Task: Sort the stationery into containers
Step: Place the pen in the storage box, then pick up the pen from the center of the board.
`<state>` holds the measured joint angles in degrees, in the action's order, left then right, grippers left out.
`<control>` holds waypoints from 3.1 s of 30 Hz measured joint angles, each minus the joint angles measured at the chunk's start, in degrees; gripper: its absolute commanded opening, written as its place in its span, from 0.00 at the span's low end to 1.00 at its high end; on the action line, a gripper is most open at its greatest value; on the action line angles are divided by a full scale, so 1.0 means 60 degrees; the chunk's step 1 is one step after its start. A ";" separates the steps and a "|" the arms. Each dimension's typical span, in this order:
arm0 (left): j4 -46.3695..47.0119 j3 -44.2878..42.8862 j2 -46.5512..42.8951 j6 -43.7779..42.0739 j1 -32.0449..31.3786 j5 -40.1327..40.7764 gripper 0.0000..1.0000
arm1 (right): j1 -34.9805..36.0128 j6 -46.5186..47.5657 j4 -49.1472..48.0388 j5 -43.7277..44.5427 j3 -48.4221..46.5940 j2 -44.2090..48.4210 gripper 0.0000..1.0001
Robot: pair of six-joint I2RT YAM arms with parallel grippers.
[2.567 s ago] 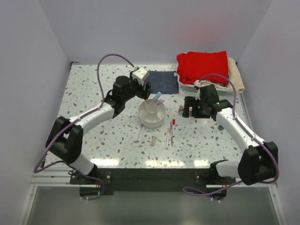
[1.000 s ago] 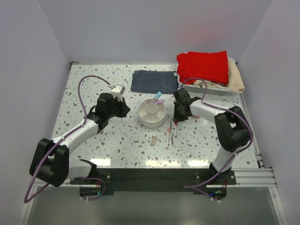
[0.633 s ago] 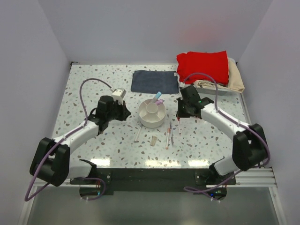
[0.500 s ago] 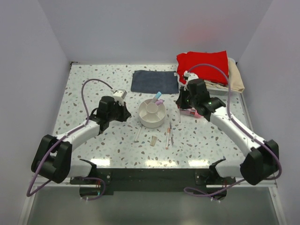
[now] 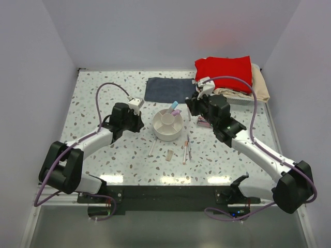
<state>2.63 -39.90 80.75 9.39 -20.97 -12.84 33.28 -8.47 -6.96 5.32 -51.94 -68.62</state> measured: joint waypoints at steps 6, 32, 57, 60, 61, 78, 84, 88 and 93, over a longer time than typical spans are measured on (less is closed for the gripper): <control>-0.0171 -0.0022 0.0018 -0.0481 0.0011 0.0200 0.00 | 0.0437 0.0259 -0.1351 0.0240 0.0146 -0.0393 0.00; -0.0823 -0.0171 0.0171 -0.0477 0.0178 0.0208 0.82 | 0.0827 -0.0069 -0.3075 0.0299 0.0692 -0.2375 0.09; -0.0667 -0.0066 0.0375 0.0619 -0.0280 -0.1315 0.50 | 0.0430 0.0321 0.1672 0.2222 -0.0903 0.0594 0.52; -0.0882 -0.0193 0.0739 0.0816 -0.0787 -0.0798 0.48 | 0.0204 0.0353 0.2120 0.2550 -0.0903 0.0929 0.52; -0.0951 -0.0259 0.0871 0.0860 -0.0958 -0.0601 0.47 | 0.0098 0.0350 0.2240 0.2616 -0.0903 0.1027 0.52; -0.1246 -0.0565 0.1614 0.1621 -0.2302 0.1927 0.42 | -0.1093 0.0605 0.2892 0.2943 -0.0787 0.2426 0.52; -0.1348 -0.0583 0.1614 0.1759 -0.2663 0.2484 0.46 | -0.1093 0.0565 0.3136 0.2943 -0.0510 0.2543 0.52; -0.1621 -0.0612 0.1537 0.1818 -0.2674 0.2943 0.51 | -0.1093 0.0543 0.3315 0.2936 -0.0488 0.2543 0.52; -0.2255 -0.0685 0.1282 0.1836 -0.2790 0.3209 0.51 | -0.1093 0.0546 0.3308 0.2932 -0.0488 0.2543 0.52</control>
<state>-10.90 -44.01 88.44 20.40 -37.71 6.42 26.72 -5.19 12.88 22.92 -54.87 -53.36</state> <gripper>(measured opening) 0.517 0.518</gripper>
